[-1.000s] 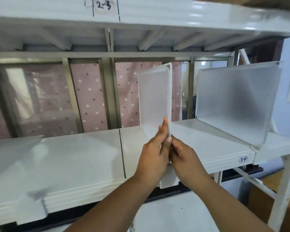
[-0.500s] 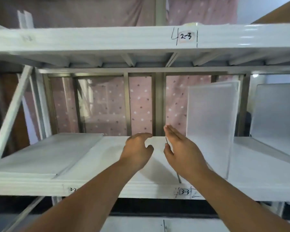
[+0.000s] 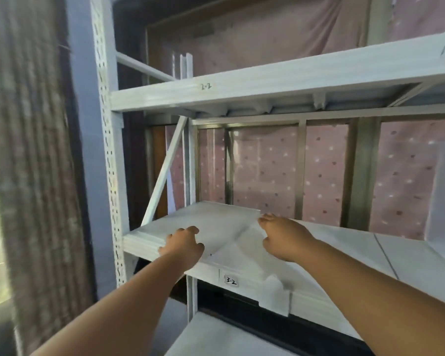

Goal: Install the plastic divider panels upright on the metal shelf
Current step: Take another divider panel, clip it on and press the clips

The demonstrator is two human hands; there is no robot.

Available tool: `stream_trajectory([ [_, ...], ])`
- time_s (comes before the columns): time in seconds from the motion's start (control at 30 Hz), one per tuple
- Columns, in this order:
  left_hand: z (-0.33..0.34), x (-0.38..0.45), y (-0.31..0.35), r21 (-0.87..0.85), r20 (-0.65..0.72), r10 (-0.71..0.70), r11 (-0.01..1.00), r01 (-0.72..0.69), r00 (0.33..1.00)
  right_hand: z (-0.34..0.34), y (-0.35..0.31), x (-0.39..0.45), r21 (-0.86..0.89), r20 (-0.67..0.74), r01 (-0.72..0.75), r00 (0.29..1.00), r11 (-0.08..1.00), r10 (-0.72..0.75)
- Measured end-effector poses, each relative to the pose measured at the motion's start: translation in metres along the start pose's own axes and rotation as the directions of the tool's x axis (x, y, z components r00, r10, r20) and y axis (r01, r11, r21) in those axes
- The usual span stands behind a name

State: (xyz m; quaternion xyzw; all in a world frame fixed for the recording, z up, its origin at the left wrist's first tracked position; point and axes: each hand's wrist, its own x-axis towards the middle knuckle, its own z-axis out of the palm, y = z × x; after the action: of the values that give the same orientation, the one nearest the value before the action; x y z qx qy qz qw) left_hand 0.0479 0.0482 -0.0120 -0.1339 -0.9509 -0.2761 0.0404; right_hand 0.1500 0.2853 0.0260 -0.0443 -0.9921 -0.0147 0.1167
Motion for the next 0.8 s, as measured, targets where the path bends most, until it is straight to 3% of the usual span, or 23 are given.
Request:
stream_trajectory([
  [0.17,-0.017,0.001,-0.069,-0.023,-0.060,-0.116,0.993,0.115,0.991,0.009,-0.050,0.046,0.114,0.080,0.100,0.991,0.988,-0.109],
  [0.5,-0.039,-0.016,-0.131,-0.053,-0.041,-0.184,0.982,0.182,0.982,0.057,-0.135,0.085,0.285,0.162,0.063,0.980,0.957,-0.113],
  [0.67,-0.042,-0.021,-0.129,-0.277,0.015,-0.245,0.930,0.240,0.969,0.051,-0.154,0.077,0.218,0.061,0.105,0.991,0.970,-0.121],
  [0.8,-0.043,-0.028,-0.100,-0.458,0.111,-0.220,0.854,0.247,0.969,0.045,-0.171,0.062,0.015,0.062,0.207,0.976,0.978,-0.208],
])
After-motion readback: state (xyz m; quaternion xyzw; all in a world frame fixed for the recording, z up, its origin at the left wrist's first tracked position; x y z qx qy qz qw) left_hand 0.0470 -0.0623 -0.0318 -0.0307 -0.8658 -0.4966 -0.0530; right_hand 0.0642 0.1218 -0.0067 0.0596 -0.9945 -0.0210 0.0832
